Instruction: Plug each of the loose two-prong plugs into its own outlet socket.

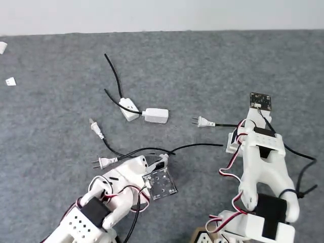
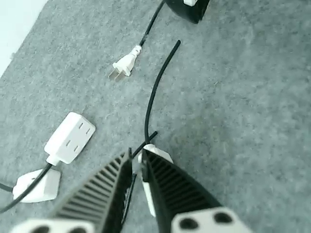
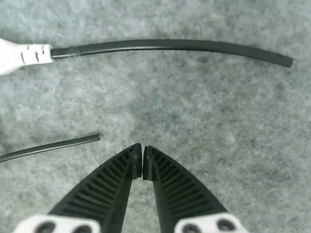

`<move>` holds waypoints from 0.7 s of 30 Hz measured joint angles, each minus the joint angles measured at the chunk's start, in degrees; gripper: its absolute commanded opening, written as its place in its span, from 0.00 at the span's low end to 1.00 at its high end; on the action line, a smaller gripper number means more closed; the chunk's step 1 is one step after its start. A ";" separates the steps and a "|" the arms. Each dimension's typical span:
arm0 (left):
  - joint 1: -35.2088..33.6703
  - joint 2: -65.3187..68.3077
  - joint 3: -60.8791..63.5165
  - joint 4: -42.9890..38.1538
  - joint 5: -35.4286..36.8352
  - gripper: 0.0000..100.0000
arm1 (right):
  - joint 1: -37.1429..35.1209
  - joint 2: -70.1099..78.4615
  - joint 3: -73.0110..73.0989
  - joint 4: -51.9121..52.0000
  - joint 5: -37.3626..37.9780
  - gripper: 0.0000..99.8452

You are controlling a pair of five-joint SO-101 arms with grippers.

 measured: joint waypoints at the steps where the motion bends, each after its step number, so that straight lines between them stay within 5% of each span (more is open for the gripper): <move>1: 0.09 0.00 0.35 -0.35 0.35 0.01 | 0.00 0.00 0.00 0.00 0.09 0.01; 21: 0.09 0.88 -10.20 7.74 11.60 0.01 | -0.79 0.00 0.00 0.00 0.18 0.01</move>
